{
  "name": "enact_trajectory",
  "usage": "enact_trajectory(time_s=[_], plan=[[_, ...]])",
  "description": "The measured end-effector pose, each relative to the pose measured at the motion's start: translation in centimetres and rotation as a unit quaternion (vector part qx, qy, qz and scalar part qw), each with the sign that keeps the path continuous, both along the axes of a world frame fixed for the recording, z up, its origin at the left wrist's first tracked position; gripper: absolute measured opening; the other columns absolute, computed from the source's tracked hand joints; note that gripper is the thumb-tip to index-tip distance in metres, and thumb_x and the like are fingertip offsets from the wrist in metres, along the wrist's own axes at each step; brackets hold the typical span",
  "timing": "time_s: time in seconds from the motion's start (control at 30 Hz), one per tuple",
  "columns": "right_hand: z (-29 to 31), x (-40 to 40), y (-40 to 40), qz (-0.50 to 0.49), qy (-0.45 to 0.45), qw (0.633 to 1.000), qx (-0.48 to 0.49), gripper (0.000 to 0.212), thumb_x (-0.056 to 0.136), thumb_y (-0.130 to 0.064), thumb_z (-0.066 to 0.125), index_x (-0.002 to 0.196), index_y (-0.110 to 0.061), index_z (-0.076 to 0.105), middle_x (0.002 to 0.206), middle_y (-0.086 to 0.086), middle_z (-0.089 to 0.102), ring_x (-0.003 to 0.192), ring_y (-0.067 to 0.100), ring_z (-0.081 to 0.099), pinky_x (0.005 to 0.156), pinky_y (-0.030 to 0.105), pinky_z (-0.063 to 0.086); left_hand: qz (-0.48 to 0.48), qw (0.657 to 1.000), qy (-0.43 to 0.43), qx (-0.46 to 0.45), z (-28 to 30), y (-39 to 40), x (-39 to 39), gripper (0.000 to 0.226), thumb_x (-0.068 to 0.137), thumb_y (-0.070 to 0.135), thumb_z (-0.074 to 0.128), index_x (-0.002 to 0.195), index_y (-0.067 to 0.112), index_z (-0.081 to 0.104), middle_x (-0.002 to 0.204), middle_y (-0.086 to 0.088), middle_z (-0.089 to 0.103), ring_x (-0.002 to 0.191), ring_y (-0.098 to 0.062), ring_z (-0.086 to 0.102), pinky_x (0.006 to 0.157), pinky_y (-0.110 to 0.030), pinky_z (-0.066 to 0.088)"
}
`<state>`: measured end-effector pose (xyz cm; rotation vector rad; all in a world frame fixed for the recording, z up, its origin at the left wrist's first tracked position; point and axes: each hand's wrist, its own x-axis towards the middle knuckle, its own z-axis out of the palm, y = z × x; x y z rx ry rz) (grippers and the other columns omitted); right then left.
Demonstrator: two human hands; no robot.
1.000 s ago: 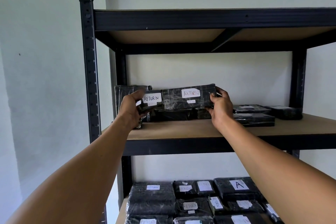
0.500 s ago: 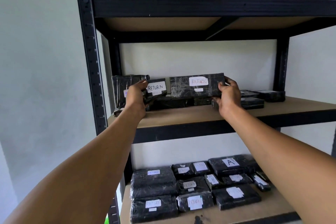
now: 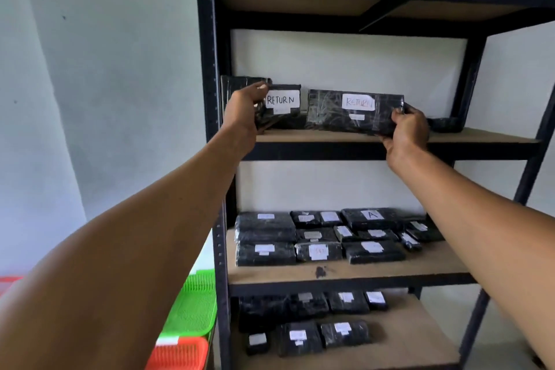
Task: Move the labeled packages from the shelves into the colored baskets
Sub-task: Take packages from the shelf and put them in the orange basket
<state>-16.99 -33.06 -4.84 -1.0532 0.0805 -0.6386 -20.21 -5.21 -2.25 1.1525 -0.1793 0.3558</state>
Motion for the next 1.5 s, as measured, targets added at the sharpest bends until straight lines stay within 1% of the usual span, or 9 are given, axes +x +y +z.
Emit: enact_trajectory(time_s=[0.2, 0.33, 0.5, 0.63, 0.73, 0.93, 1.03, 1.27, 1.5], plan=[[-3.2, -6.0, 3.5, 0.039, 0.036, 0.998, -0.03, 0.033, 0.092, -0.007, 0.057, 0.121, -0.021, 0.066, 0.113, 0.004, 0.071, 0.103, 0.023, 0.068, 0.074, 0.043, 0.061, 0.017, 0.999, 0.051, -0.006, -4.5, 3.7, -8.3, 0.036, 0.088, 0.011, 0.055, 0.121, 0.007, 0.07, 0.104, -0.014, 0.074, 0.093, -0.031, 0.073, 0.074, -0.039, 0.061], [-6.4, -9.7, 8.0, 0.085, 0.071, 0.993, -0.036, 0.03, 0.091, -0.009, 0.06, 0.118, -0.02, 0.067, 0.11, 0.004, 0.071, 0.102, 0.023, 0.068, 0.079, 0.045, 0.061, 0.067, 0.992, 0.102, -0.021, -8.2, 8.7, -13.6, 0.029, 0.088, 0.006, 0.054, 0.111, 0.006, 0.07, 0.11, -0.017, 0.074, 0.096, -0.037, 0.073, 0.084, -0.047, 0.061], [-10.8, -13.1, 15.0, 0.14, 0.129, 0.979, -0.068, 0.011, 0.09, -0.01, 0.062, 0.098, -0.017, 0.068, 0.104, 0.008, 0.071, 0.098, 0.027, 0.069, 0.075, 0.043, 0.062, 0.121, 0.979, 0.161, -0.013, -13.7, 16.2, -17.9, 0.039, 0.085, 0.004, 0.054, 0.121, -0.003, 0.068, 0.108, -0.019, 0.071, 0.082, -0.033, 0.073, 0.079, -0.043, 0.062], [-15.5, -14.6, 20.9, 0.166, 0.167, 0.968, -0.084, 0.009, 0.089, -0.011, 0.062, 0.096, -0.016, 0.065, 0.101, 0.009, 0.071, 0.095, 0.026, 0.068, 0.08, 0.043, 0.061, 0.139, 0.969, 0.203, -0.022, -18.7, 21.9, -19.2, 0.021, 0.089, 0.005, 0.053, 0.102, 0.006, 0.071, 0.1, -0.013, 0.069, 0.077, -0.03, 0.072, 0.075, -0.041, 0.063], [-19.7, -14.8, 25.5, 0.17, 0.202, 0.961, -0.085, 0.005, 0.087, -0.014, 0.065, 0.091, -0.017, 0.063, 0.101, 0.01, 0.07, 0.095, 0.027, 0.068, 0.084, 0.048, 0.06, 0.13, 0.961, 0.243, -0.019, -23.0, 26.0, -19.0, 0.017, 0.093, 0.009, 0.055, 0.105, 0.007, 0.067, 0.102, -0.011, 0.067, 0.08, -0.031, 0.07, 0.069, -0.038, 0.063], [-29.5, -13.6, 33.8, 0.134, 0.285, 0.944, -0.097, 0.011, 0.084, -0.016, 0.066, 0.079, -0.026, 0.063, 0.094, 0.005, 0.07, 0.098, 0.031, 0.067, 0.088, 0.057, 0.056, 0.098, 0.934, 0.342, 0.041, -32.9, 34.0, -17.1, 0.012, 0.094, 0.01, 0.057, 0.101, 0.009, 0.067, 0.094, -0.014, 0.067, 0.09, -0.036, 0.069, 0.079, -0.046, 0.059], [-34.3, -13.5, 36.8, 0.108, 0.333, 0.933, -0.087, 0.014, 0.085, -0.015, 0.067, 0.083, -0.028, 0.063, 0.093, 0.005, 0.069, 0.095, 0.03, 0.068, 0.086, 0.055, 0.058, 0.087, 0.917, 0.385, 0.062, -37.8, 36.9, -16.2, 0.018, 0.094, 0.01, 0.057, 0.106, 0.009, 0.069, 0.093, -0.014, 0.07, 0.091, -0.037, 0.07, 0.081, -0.045, 0.058], [-42.4, -13.8, 41.4, 0.02, 0.403, 0.913, -0.067, 0.019, 0.084, -0.011, 0.072, 0.098, -0.024, 0.07, 0.1, 0.008, 0.072, 0.092, 0.029, 0.069, 0.087, 0.056, 0.057, 0.046, 0.877, 0.457, 0.142, -45.4, 38.4, -13.8, 0.011, 0.094, 0.003, 0.058, 0.102, 0.0, 0.065, 0.082, -0.017, 0.068, 0.066, -0.027, 0.067, 0.043, -0.027, 0.053], [-46.4, -12.5, 43.5, -0.036, 0.445, 0.888, -0.112, 0.031, 0.091, -0.013, 0.069, 0.121, -0.016, 0.066, 0.114, 0.01, 0.07, 0.094, 0.026, 0.065, 0.084, 0.034, 0.053, 0.064, 0.852, 0.491, 0.171, -50.3, 39.3, -11.6, 0.018, 0.095, 0.007, 0.058, 0.111, 0.006, 0.066, 0.098, -0.019, 0.072, 0.08, -0.031, 0.073, 0.055, -0.033, 0.061]])
